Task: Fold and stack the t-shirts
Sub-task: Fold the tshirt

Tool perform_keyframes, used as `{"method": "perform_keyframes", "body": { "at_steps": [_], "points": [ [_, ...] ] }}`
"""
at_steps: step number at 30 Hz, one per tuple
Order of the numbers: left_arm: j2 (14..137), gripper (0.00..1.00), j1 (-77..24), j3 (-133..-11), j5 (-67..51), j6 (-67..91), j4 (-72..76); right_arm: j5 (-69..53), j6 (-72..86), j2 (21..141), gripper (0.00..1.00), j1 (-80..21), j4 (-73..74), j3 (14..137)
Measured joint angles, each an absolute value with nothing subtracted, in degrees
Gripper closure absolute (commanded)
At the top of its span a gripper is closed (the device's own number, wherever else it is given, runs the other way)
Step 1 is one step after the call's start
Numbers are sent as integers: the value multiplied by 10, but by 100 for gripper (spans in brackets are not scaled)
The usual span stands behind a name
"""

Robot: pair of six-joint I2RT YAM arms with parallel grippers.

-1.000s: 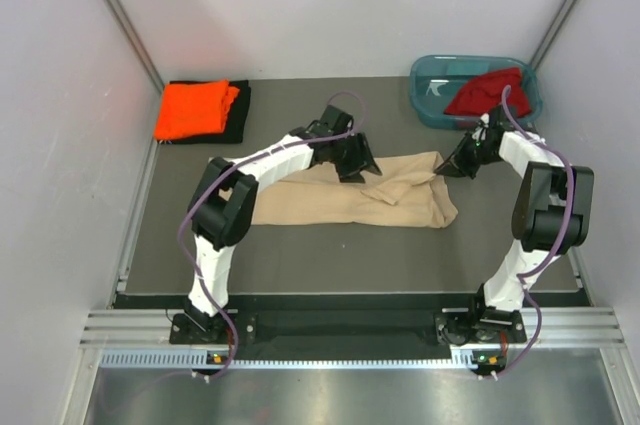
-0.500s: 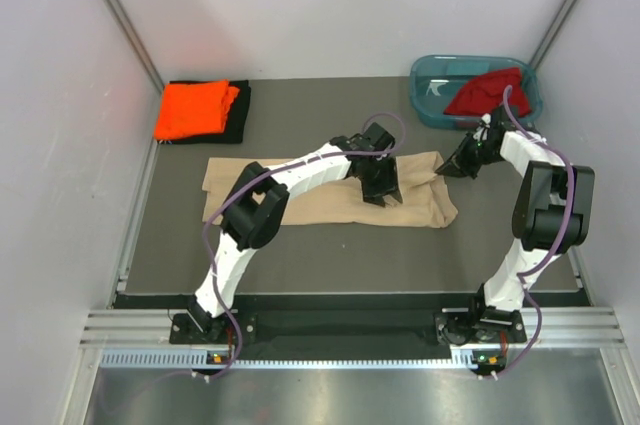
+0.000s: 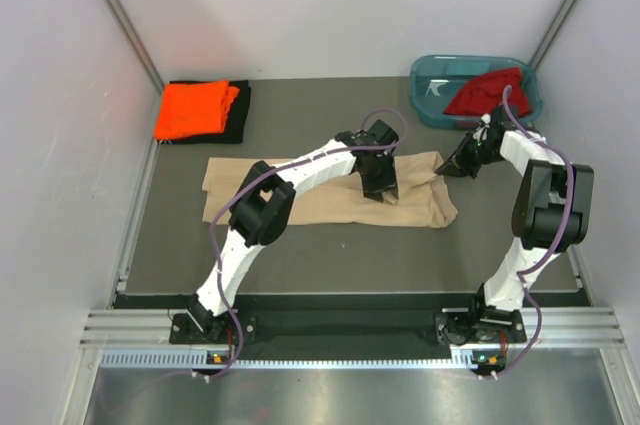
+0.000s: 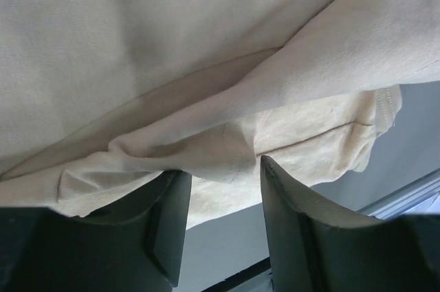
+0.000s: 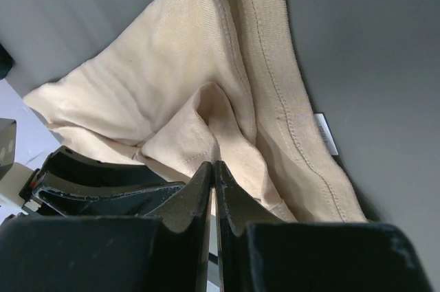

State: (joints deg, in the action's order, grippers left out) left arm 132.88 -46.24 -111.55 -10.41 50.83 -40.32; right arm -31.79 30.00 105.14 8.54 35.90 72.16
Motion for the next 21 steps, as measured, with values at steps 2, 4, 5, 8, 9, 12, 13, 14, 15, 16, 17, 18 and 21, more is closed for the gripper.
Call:
{"method": "perform_keyframes", "body": {
  "at_steps": [2,4,5,8,9,12,13,14,15,16,17,18,21],
  "points": [
    [1333,52,-462,-1122,-105,508,-404,-318,300,1052,96,85,359,722],
    [1339,57,-462,-1127,-106,508,-404,-318,300,1052,96,86,359,722],
    [1341,61,-462,-1128,-107,508,-404,-318,300,1052,96,86,359,722],
    [1347,88,-462,-1128,-110,508,-404,-318,300,1052,96,85,359,722],
    [1349,100,-460,-1128,-111,506,-405,-318,300,1052,96,86,359,722],
    [1349,100,-456,-1128,-111,497,-406,-318,300,1052,96,85,359,722],
    [1349,100,-454,-1127,-111,495,-406,-318,300,1052,96,85,360,722],
    [1348,100,-451,-1126,-111,493,-405,-318,299,1052,96,86,361,722],
    [1344,100,-447,-1117,-111,490,-400,-317,298,1052,96,86,363,722],
    [1340,100,-443,-1108,-111,488,-400,-317,297,1052,96,85,364,722],
    [1335,100,-438,-1099,-112,486,-400,-317,296,1052,96,86,366,722],
    [1331,100,-433,-1092,-113,482,-402,-317,295,1052,96,85,367,722],
    [1321,100,-420,-1082,-114,474,-403,-317,291,1052,96,85,374,722]
  ]
}}
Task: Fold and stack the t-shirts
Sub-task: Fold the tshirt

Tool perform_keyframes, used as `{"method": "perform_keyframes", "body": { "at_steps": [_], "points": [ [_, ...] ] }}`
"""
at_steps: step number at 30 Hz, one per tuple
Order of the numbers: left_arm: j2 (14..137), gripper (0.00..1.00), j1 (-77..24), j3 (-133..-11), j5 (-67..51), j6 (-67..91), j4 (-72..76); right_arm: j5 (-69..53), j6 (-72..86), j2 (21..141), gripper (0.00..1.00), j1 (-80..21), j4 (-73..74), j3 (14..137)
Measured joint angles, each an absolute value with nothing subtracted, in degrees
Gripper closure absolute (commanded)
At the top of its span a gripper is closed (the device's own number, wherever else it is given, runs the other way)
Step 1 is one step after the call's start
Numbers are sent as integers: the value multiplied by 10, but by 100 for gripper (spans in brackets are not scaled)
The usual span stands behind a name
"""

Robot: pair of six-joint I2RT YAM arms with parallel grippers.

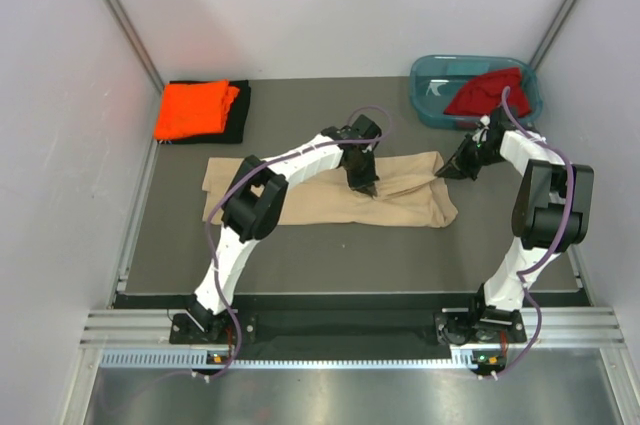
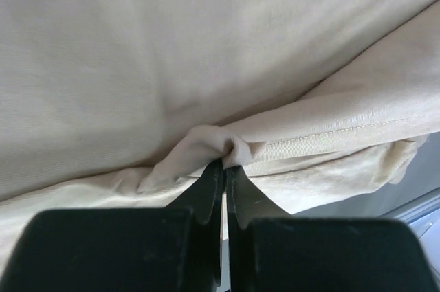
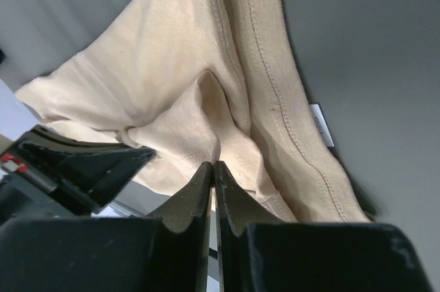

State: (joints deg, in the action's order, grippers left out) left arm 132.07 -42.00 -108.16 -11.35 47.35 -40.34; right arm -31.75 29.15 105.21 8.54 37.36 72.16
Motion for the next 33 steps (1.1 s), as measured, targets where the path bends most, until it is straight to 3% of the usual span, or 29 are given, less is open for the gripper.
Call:
{"method": "perform_keyframes", "body": {
  "at_steps": [20,22,25,26,28,33],
  "points": [
    [1288,100,-403,-1018,-180,463,-386,-284,249,1089,96,78,405,722],
    [1288,96,-401,-1015,-187,463,-385,-281,245,1096,96,76,411,723],
    [1286,80,-399,-1014,-194,460,-385,-273,238,1099,94,72,418,725],
    [1284,69,-397,-1013,-197,459,-385,-270,235,1099,93,72,420,726],
    [1274,59,-394,-1003,-197,456,-385,-263,230,1099,86,71,428,733],
    [1218,52,-369,-966,-198,450,-380,-243,215,1098,76,69,435,762]
  ]
}}
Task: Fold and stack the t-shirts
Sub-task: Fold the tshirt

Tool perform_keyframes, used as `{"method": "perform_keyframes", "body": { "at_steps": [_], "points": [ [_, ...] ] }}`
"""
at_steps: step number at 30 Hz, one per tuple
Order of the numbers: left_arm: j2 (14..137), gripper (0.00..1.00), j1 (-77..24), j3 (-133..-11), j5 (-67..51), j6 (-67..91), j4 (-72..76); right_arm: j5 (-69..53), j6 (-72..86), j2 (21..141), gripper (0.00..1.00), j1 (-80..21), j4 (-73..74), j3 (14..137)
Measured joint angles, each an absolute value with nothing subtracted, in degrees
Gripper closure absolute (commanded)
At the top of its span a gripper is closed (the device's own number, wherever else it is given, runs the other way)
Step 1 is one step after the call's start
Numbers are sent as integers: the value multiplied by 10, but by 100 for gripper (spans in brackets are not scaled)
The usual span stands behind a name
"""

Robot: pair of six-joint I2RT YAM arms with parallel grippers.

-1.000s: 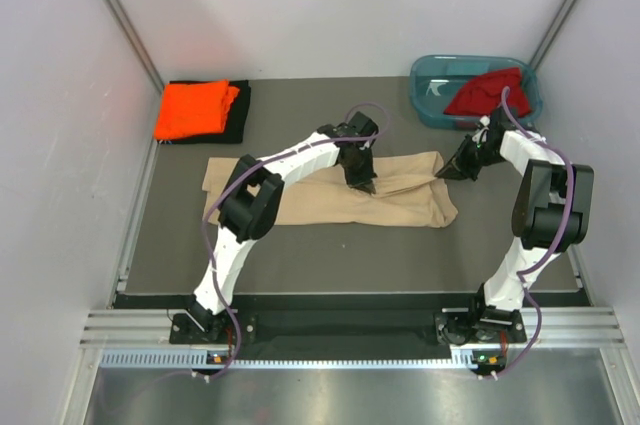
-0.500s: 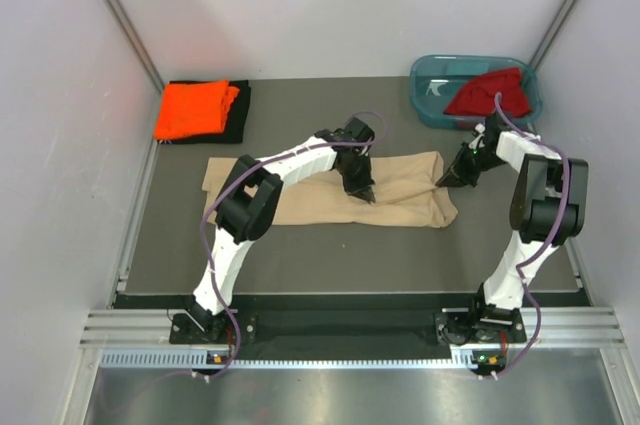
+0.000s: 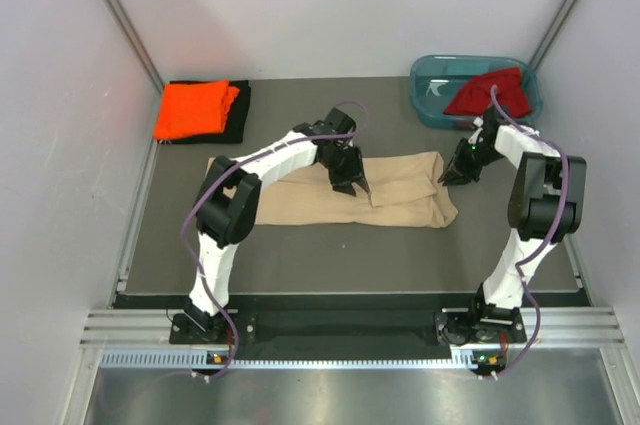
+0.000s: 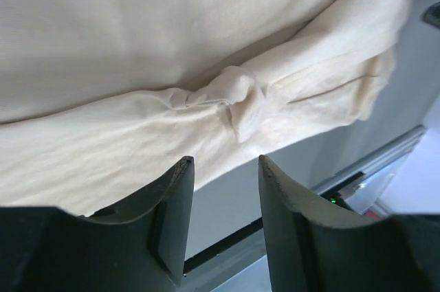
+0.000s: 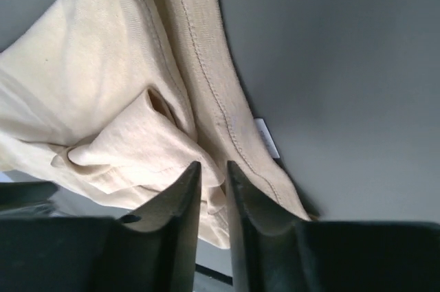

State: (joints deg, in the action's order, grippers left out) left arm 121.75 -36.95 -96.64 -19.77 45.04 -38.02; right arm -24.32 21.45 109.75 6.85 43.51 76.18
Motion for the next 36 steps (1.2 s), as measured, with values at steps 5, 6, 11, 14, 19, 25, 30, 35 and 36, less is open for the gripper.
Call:
{"method": "perform_keyframes", "body": {
  "at_steps": [5,6,11,14,19,25,30,35,36],
  "points": [
    [1172,68,-328,-936,-231,456,-333,-232,200,1095,75,55,431,790],
    [1172,72,-321,-934,-241,459,-320,-236,199,1095,76,51,429,795],
    [1177,83,-314,-901,-293,489,-243,-283,201,1117,84,17,411,825],
    [1183,91,-318,-886,-317,508,-214,-310,207,1135,90,-4,397,826],
    [1190,100,-322,-875,-329,516,-211,-338,221,1152,94,-21,388,825],
    [1195,100,-321,-862,-326,519,-214,-362,232,1155,96,-21,364,816],
    [1228,100,-319,-874,-331,520,-211,-376,248,1173,97,-21,332,792],
    [1271,100,-312,-890,-329,515,-212,-381,258,1186,98,-14,309,773],
    [1277,100,-308,-895,-333,514,-212,-382,258,1186,98,-13,308,772]
  ]
}}
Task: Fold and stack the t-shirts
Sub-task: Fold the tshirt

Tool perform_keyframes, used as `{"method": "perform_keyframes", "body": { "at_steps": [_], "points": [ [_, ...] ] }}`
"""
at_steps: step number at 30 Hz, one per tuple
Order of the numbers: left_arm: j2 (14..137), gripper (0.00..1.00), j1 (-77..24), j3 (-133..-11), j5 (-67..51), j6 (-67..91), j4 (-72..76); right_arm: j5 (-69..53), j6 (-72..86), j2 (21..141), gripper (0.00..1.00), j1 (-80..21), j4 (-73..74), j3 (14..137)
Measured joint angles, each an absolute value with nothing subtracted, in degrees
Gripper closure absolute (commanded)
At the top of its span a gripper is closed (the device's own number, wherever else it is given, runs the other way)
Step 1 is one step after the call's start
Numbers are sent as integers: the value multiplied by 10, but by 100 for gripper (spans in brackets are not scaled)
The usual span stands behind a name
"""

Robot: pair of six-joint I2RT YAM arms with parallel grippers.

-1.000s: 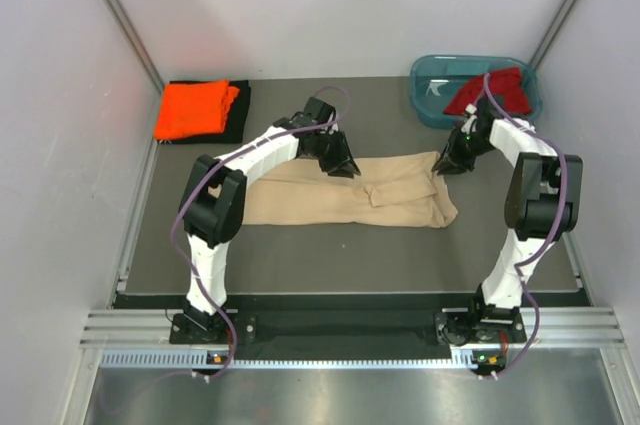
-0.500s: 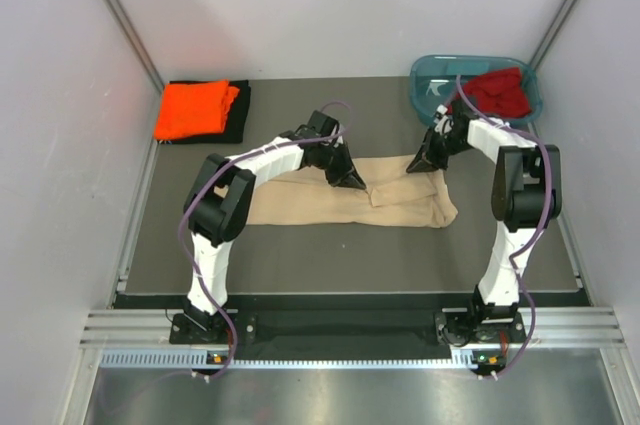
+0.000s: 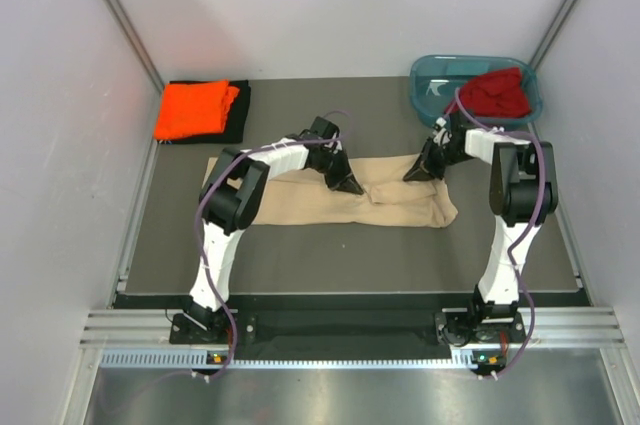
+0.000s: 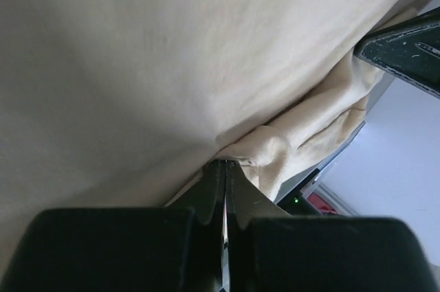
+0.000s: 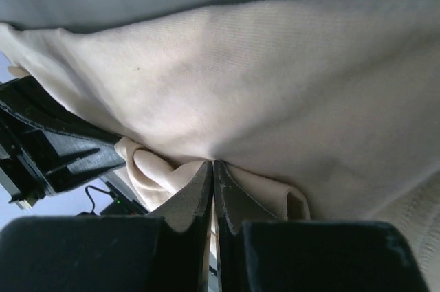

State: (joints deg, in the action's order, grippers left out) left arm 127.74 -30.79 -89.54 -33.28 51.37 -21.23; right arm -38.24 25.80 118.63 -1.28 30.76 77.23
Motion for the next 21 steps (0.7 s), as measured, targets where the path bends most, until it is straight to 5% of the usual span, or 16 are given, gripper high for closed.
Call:
{"method": "perform_keyframes", "body": {
  "at_steps": [21],
  "points": [
    [1236,94,-301,-929,-328,467,-241,-358,251,1157,89,-7,326,781]
  ]
}}
